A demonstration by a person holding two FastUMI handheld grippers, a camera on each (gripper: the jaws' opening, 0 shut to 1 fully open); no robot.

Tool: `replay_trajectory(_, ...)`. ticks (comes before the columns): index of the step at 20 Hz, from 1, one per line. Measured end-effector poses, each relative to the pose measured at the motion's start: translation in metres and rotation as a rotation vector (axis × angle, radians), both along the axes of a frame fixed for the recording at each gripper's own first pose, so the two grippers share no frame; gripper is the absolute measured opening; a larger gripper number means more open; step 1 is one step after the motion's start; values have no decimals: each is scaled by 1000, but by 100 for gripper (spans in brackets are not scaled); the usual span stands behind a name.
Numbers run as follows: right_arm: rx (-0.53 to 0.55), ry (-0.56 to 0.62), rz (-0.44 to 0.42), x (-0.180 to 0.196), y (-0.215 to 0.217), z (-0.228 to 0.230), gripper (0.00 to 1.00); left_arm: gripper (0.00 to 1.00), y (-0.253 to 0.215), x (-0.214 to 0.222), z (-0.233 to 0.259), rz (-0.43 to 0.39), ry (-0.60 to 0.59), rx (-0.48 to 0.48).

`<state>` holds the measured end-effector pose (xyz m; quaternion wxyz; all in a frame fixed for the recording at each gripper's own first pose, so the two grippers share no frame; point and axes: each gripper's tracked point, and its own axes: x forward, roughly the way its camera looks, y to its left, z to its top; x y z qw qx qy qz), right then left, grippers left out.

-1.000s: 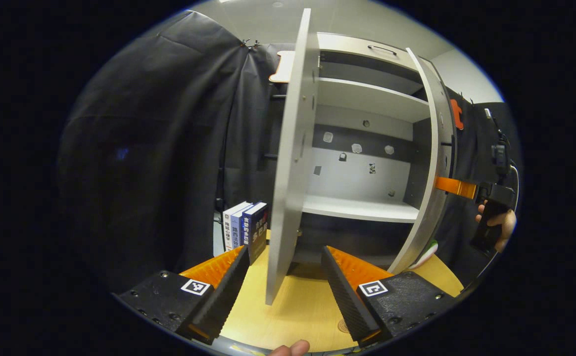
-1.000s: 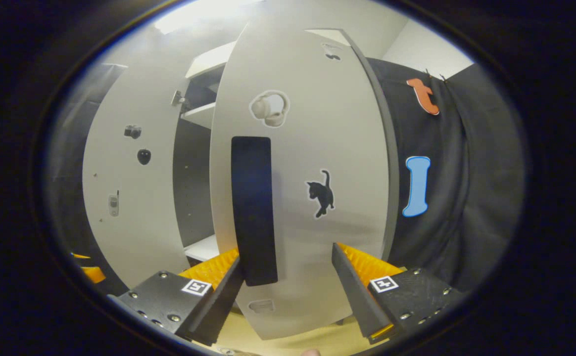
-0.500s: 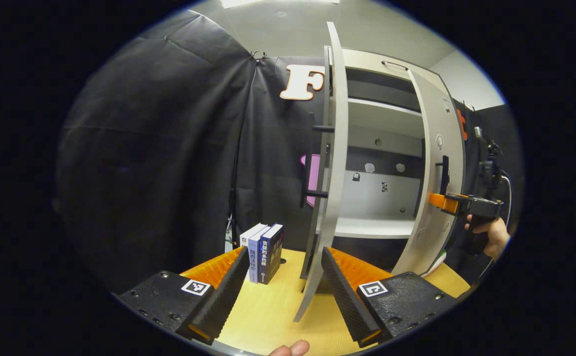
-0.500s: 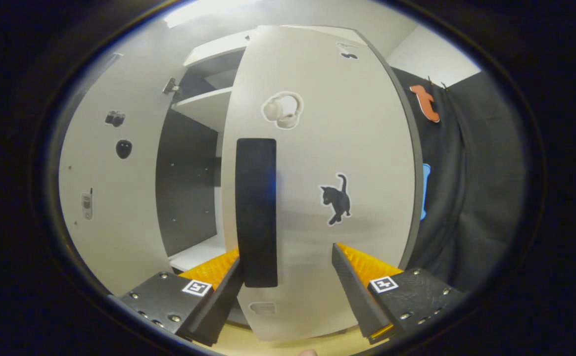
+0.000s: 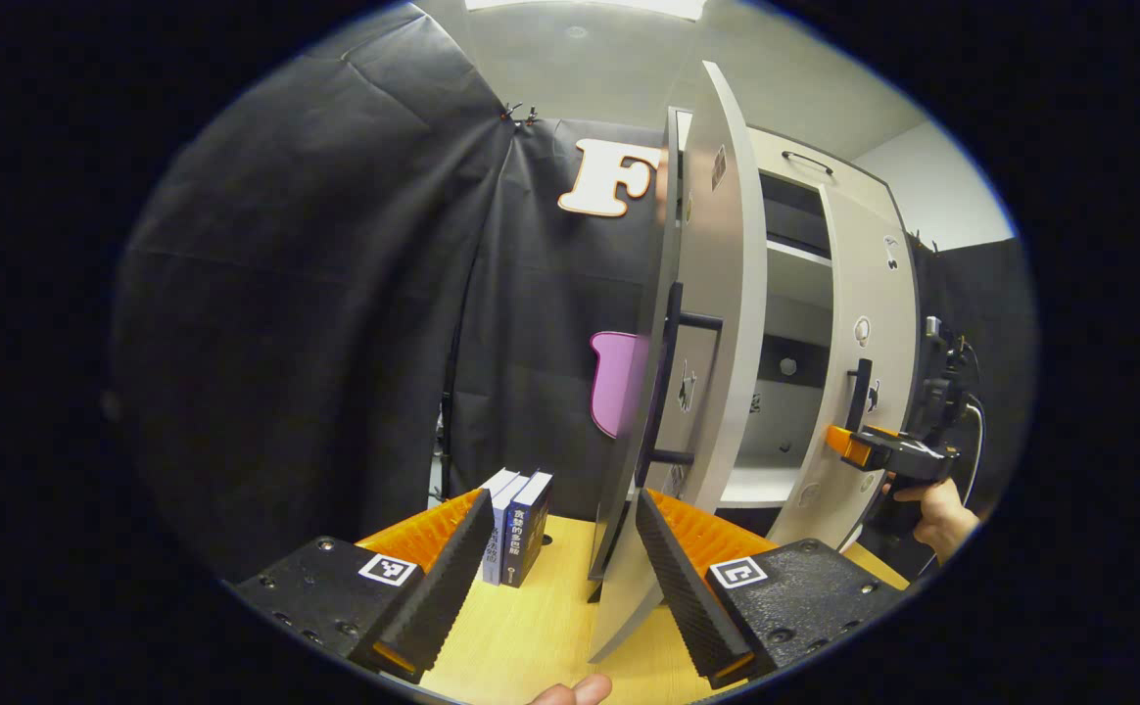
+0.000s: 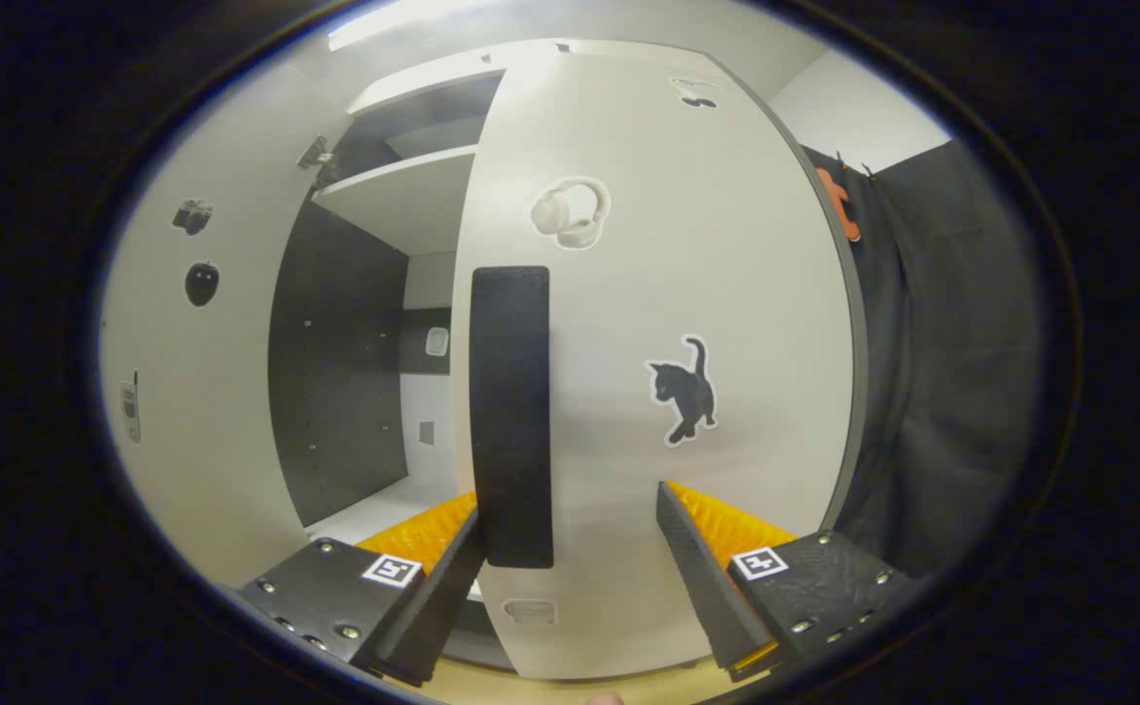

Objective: Grasp the bottle in the cabinet with the left hand and place it on the coaster, then close the right door with the right hand and the left door with the left hand.

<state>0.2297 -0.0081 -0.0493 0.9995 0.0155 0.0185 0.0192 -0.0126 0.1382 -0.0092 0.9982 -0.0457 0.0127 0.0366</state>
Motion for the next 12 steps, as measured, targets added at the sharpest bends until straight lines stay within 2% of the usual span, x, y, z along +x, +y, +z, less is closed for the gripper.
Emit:
replay_trajectory(1, 3, 0, -5, 1, 2, -3, 99, 93, -1, 7, 1, -18, 0, 2)
replay_trajectory(5, -7, -10, -32, 7, 5, -5, 99, 93, -8, 21, 9, -67, -6, 12)
replay_trajectory(6, -8, -11, -37, 8, 5, -6, 96, 93, -10, 22, 11, -77, -8, 17)
replay_trajectory(7, -9, -12, -43, 9, 5, -6, 99, 93, -12, 24, 13, -84, -12, 23)
replay_trajectory(12, -19, -21, -57, 7, 8, -6, 99, 93, -16, 30, 18, -103, -31, 57)
